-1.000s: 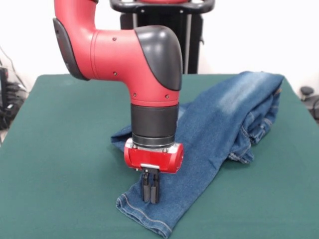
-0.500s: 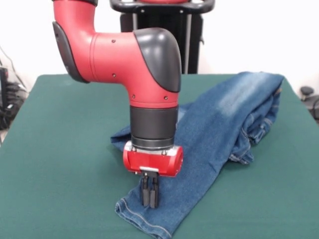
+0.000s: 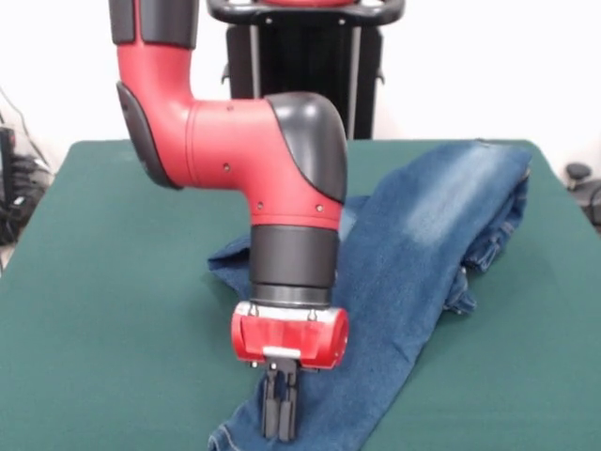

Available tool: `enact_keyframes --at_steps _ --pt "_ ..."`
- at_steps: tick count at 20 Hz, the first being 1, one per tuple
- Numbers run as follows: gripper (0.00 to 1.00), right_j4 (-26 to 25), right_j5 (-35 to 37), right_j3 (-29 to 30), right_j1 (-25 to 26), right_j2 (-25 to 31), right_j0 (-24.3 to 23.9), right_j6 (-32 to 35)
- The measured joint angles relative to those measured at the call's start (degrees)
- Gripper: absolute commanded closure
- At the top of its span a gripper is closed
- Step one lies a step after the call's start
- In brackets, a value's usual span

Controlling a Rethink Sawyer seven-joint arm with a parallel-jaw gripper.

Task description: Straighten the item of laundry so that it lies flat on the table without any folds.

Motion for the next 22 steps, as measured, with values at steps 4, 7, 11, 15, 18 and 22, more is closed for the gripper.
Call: enact_keyframes --at_steps 4,7,11,15,18,22 --pt "1.00 0.0 -6.7 -1.1 2.3 -0.1 0.3 0.0" --pt "1.00 0.0 -8.8 -1.5 2.9 -0.2 0.5 0.0" --pt "1.00 0.7 -11.8 -1.9 3.9 -0.8 1.1 0.0" --pt "1.00 3.3 -15.6 -2.1 5.2 -1.7 2.2 0.0" --pt "1.00 5.5 -19.1 -2.4 6.4 -2.4 3.1 0.0" --pt "1.00 8.6 -25.5 -3.0 8.7 -3.3 4.4 0.0"
